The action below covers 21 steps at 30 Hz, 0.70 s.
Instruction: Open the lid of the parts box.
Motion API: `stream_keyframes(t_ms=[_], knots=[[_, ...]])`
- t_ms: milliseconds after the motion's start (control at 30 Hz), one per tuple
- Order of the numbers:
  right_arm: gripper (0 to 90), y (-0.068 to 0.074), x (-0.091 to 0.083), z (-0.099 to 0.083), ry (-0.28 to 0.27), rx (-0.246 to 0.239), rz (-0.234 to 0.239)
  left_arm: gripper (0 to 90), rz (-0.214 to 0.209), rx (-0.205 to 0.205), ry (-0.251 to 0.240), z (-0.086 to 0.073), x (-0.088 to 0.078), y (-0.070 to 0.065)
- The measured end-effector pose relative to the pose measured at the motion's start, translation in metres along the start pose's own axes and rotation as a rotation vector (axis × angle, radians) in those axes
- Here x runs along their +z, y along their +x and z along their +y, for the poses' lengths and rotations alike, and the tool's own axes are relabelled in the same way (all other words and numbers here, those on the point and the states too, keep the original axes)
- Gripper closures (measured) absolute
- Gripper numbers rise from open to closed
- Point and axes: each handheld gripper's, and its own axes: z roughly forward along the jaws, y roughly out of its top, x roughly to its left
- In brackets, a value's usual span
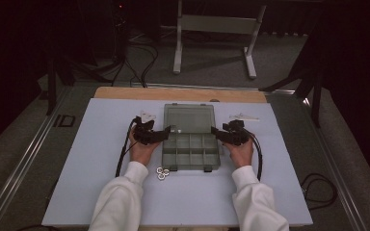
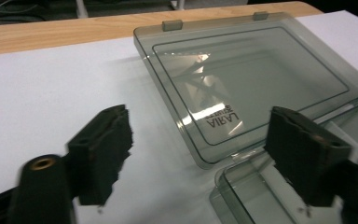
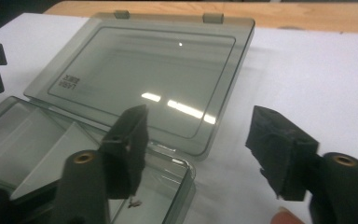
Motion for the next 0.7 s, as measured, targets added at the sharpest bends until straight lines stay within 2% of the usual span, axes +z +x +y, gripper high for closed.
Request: stream_keyframes(t_ms=[33,67,133,167,233,367,700], knots=[[35.6,0.0,0.0,0.0,0.0,0.0,0.0,14.7,0.0,0.0,0.0,0.0,0.0,0.0],[29.7,0.003,-0.004,0.001,-0.011,-0.008,0.004,15.0,-0.014,0.001,-0.005,0.001,-0.004,0.001],[27.6,0.003,-0.005,0.001,-0.012,-0.012,0.005,14.0,-0.012,0.008,-0.007,0.002,-0.006,0.001],[24.5,0.006,-0.008,0.001,-0.019,-0.023,0.013,12.9,-0.029,0.02,-0.012,0.004,-0.011,0.002],[21.1,0.008,-0.01,0.001,-0.023,-0.038,0.021,11.5,-0.035,0.03,-0.021,0.005,-0.014,0.002],[16.2,0.015,-0.017,0.002,-0.033,-0.078,0.027,7.3,-0.026,0.035,-0.033,0.006,-0.022,0.002],[10.5,0.025,-0.032,0.001,-0.056,-0.147,0.078,2.3,-0.067,0.048,-0.062,0.002,-0.046,0.01]])
